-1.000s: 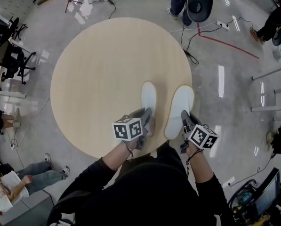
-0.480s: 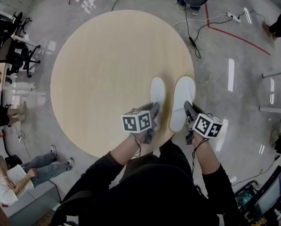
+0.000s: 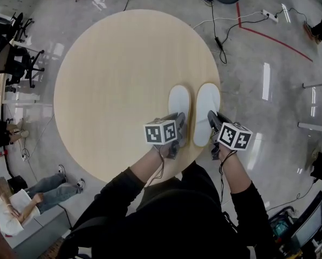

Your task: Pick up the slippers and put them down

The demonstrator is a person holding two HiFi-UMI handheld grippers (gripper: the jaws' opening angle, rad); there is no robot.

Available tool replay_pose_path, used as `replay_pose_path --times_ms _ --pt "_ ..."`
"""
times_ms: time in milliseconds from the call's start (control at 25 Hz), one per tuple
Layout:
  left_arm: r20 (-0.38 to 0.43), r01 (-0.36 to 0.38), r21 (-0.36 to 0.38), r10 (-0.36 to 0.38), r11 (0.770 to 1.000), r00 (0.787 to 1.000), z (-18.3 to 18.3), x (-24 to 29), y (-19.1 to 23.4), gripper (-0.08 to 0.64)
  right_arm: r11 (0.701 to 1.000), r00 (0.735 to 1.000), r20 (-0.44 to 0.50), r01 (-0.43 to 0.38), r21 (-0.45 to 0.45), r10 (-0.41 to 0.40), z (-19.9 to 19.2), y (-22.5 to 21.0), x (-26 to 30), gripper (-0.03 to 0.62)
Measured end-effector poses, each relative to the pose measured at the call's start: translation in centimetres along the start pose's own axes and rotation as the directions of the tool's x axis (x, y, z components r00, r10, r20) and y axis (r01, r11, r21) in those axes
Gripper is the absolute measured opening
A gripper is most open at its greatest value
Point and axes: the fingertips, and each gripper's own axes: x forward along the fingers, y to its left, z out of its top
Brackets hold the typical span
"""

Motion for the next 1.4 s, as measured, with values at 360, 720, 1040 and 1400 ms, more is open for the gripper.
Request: replay_pose_path --times_ms 360,720,1040,1400 --pt "-0.026 -0.013 -0.013 0.012 1.000 1.000 1.6 2.6 1.0 0.040 0.999 0.997 -0.065 0.031 -0.037 -0.034 0.2 -1.5 3.9 0.034" --pt "-0.058 -0.006 0.032 0.008 0.999 0.998 1.9 3.6 0.5 0.040 0.998 0.996 -0.072 0.050 -0.027 -0.051 0.2 -2.3 4.3 0.035" --pt "-0.068 -0.013 0.052 0.017 0.999 0.998 2.0 3.4 0.4 0.041 0.996 0.996 -0.059 0.064 -0.070 -0.068 1.0 -1.9 4.4 0.054" --pt "-0.054 -0.033 0.068 0.036 0.997 0.998 1.9 2.0 -0.1 0.192 0.994 0.997 -0.011 0.077 -0.073 -0.078 0.8 -1.1 2.5 0.206"
